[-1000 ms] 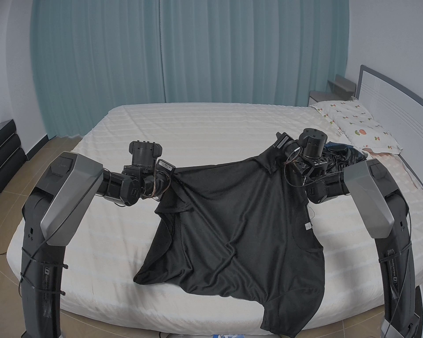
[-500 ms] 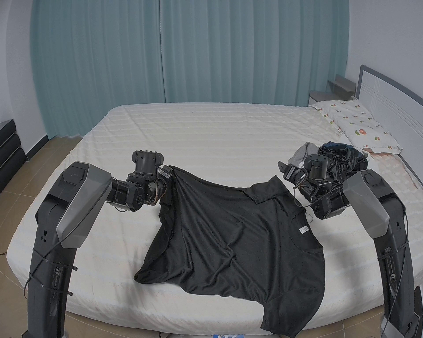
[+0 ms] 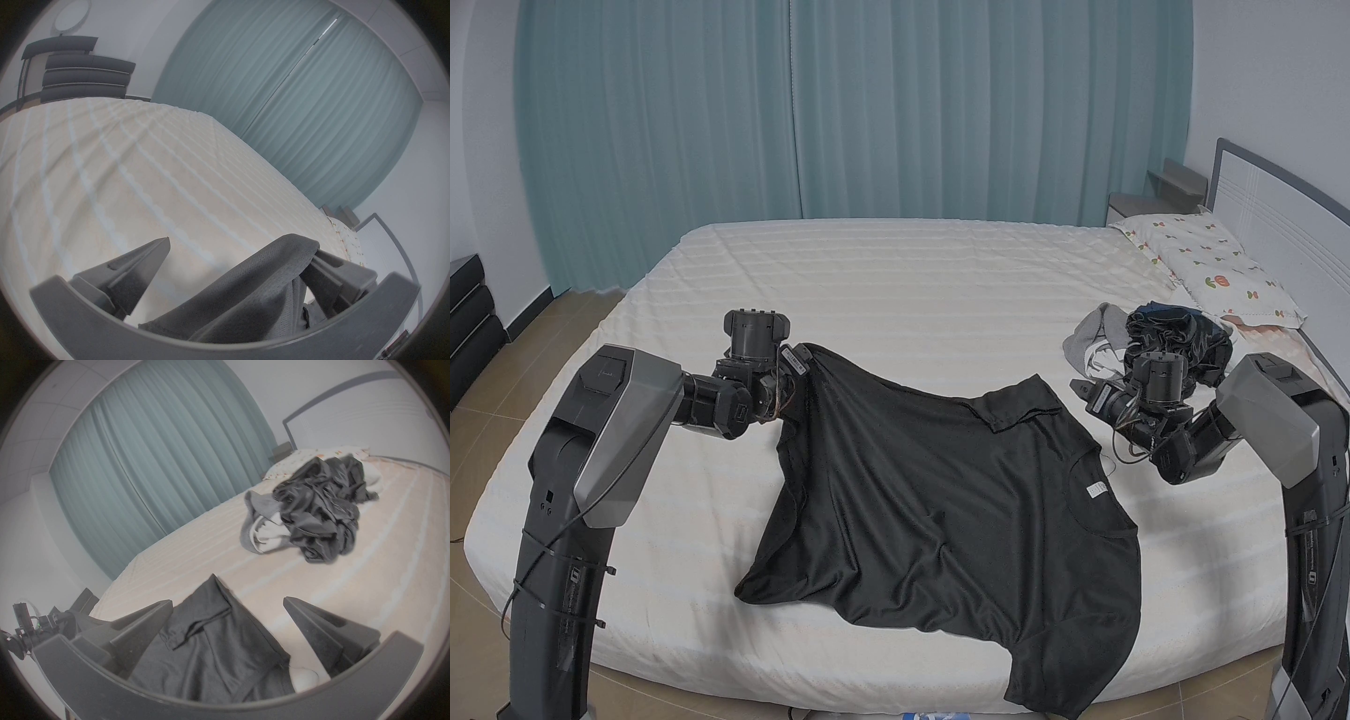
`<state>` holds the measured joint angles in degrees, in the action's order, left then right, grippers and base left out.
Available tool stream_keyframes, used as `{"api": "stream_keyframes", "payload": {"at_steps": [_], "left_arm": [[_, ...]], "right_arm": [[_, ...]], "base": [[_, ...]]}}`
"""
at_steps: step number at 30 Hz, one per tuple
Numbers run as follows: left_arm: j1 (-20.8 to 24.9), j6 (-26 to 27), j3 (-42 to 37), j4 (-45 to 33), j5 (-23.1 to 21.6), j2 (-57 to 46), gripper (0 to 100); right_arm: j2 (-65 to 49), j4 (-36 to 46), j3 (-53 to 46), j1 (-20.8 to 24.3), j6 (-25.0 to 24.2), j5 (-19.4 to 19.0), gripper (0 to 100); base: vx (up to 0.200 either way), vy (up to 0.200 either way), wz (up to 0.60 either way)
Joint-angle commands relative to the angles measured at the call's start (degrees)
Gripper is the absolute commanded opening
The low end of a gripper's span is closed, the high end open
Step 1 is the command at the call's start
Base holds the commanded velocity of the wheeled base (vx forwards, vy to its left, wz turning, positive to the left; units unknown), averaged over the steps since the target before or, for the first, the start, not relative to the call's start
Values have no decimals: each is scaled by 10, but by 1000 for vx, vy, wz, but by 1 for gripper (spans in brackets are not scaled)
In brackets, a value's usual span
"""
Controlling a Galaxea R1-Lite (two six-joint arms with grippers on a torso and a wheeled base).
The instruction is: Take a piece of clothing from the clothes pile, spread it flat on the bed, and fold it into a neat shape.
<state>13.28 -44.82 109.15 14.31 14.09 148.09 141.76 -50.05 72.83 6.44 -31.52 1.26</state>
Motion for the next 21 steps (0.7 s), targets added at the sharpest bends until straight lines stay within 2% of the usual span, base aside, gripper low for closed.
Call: {"api": "stream_keyframes", "payload": {"at_steps": [1, 2, 5, 8, 9, 12, 17, 20, 21], "left_arm": [[-12, 30, 54, -87, -38, 6, 100], [-12, 30, 54, -87, -38, 6, 100], [-18, 28, 54, -121, -119, -18, 100], [-18, 29, 54, -125, -122, -20, 100], [-22, 35, 54, -171, -148, -33, 100], [-34, 31, 54, -197, -194, -43, 100], [-48, 41, 54, -241, -204, -40, 100], [-55, 50, 54, -237, -196, -34, 100], [-61, 41, 54, -209, -182, -33, 100]], "right_arm": [[-43, -25, -95, -4, -30, -31, 100], [-43, -25, -95, -4, -30, -31, 100], [-40, -32, -128, -1, -40, -31, 100], [-40, -34, -130, -1, -41, -32, 100], [-35, -44, -138, -1, -50, -33, 100], [-27, -45, -139, -1, -52, -33, 100], [-25, -45, -149, 2, -52, -33, 100], [-22, -47, -152, 2, -52, -34, 100], [-22, -47, -153, 2, -52, -34, 100]], "base": [[0, 0, 0], [0, 0, 0], [0, 0, 0], [0, 0, 0], [0, 0, 0], [0, 0, 0], [0, 0, 0], [0, 0, 0], [0, 0, 0]]}}
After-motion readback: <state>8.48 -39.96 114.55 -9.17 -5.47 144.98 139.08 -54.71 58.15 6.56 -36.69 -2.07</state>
